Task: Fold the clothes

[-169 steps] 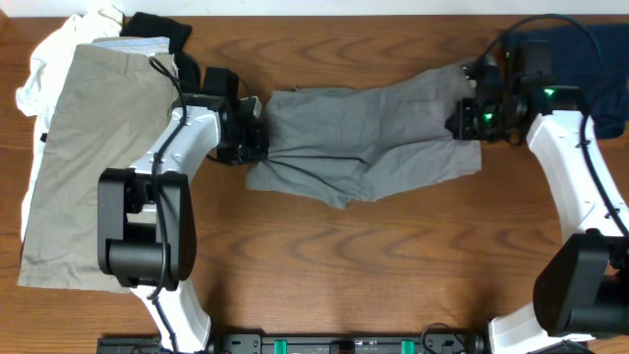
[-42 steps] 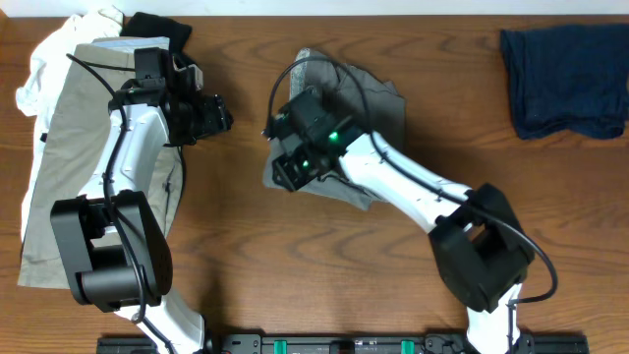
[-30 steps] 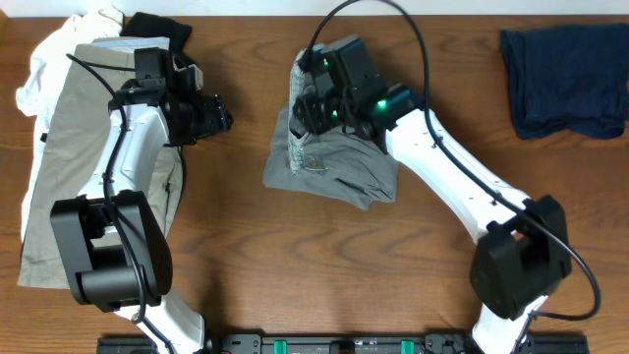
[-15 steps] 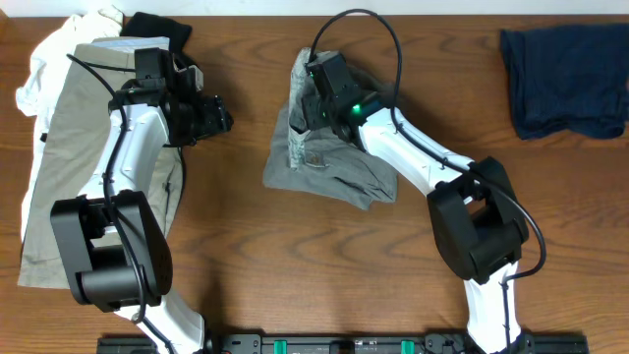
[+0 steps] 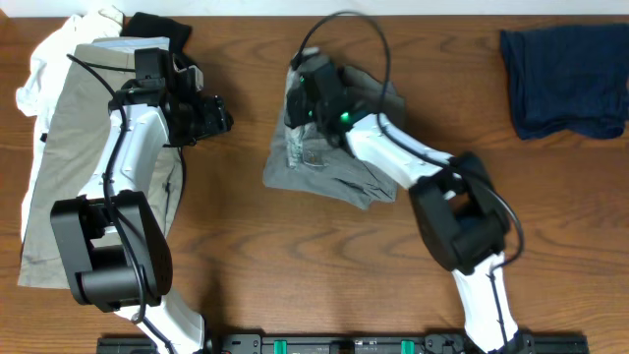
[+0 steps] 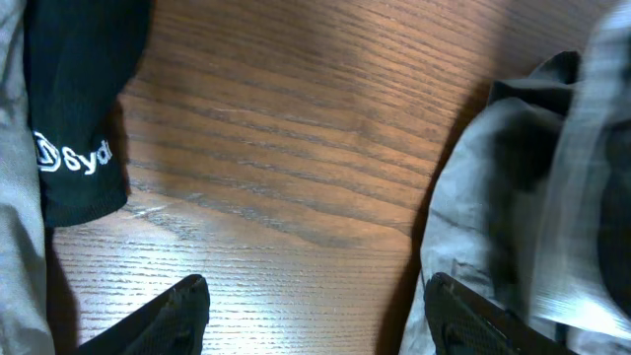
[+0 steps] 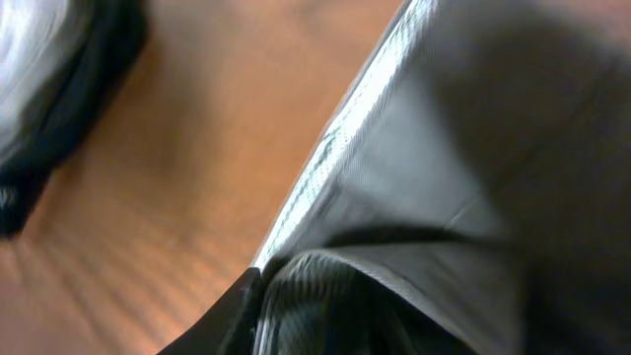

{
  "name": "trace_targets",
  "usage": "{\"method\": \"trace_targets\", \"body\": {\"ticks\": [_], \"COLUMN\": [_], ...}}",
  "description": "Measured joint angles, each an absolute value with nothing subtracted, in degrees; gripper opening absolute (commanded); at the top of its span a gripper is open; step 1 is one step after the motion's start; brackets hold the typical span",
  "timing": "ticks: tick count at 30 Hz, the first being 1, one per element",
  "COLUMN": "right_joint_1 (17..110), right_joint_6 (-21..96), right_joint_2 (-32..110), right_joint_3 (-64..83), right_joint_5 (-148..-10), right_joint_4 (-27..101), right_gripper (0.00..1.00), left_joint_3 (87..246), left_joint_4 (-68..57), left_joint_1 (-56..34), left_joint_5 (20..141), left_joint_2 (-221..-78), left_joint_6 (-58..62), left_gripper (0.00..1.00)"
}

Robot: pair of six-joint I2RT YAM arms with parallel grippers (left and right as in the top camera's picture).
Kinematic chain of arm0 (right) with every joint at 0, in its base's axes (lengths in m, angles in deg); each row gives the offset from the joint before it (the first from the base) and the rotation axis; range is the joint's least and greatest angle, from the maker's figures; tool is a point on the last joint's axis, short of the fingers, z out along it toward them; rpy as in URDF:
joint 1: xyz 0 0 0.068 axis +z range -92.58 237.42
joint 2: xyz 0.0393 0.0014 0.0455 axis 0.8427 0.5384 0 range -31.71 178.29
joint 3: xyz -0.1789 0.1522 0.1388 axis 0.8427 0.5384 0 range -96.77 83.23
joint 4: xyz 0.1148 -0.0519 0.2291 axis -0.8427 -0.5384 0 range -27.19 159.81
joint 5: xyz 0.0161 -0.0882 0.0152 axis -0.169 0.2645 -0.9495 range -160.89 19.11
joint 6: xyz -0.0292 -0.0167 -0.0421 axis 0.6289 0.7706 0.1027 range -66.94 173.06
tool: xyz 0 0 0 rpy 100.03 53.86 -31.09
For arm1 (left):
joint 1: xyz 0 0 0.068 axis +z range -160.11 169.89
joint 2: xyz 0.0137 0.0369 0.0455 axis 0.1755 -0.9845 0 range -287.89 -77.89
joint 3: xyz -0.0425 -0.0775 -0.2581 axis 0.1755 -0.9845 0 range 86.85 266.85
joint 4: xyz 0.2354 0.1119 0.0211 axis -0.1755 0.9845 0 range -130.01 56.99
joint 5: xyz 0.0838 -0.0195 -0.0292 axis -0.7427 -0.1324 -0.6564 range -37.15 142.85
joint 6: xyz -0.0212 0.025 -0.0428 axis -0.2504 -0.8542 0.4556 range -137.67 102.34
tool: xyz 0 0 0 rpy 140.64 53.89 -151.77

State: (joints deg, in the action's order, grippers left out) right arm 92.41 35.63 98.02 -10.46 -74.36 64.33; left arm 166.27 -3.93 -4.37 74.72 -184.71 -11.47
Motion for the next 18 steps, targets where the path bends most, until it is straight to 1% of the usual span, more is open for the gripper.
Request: {"method": "trace_targets", "body": {"ticks": [3, 8, 10, 13, 14, 16, 18], "right_joint_1": [92.89, 92.91, 92.63, 91.93, 91.58, 90.35, 88.84], "right_joint_6": [35.39, 35.15, 35.44, 36.03, 36.2, 36.7, 37.21], "right_joint_2": [99.85, 99.81, 99.81, 99.24, 98.61, 96.25, 92.95], "right_joint_3": [-10.44, -10.48, -10.75, -12.36, -12.89, -14.05, -15.03], "right_joint_5": [-78.79, -84.41, -86.58, -89.77, -90.73, -91.95, -92.45], "right_joint_4": [64.46, 64.86, 63.5, 59.39, 57.69, 52.42, 47.77], "right_gripper": [0.37, 0.51, 0.59, 0.78, 0.83, 0.87, 0.89], "left_joint_3": [166.27, 166.27, 166.27, 166.27, 166.27, 166.27, 166.27], "left_joint_4": [-3.93, -3.93, -3.91, -3.91, -3.89, -3.87, -3.87], "left_joint_1": [-4.37, -4.37, -4.37, -4.37, -4.37, -4.37, -4.37], "left_joint_5": [74.72, 74.72, 74.72, 74.72, 74.72, 74.72, 74.72], "left_joint_2": [-184.71, -184.71, -184.71, -184.71, -184.71, -184.71, -184.71], "left_joint_6": [-11.47, -11.47, -11.47, -11.49, -11.47, -11.49, -11.47], "left_gripper": [0.71, 0.71, 0.71, 0.71, 0.72, 0.71, 0.72]}}
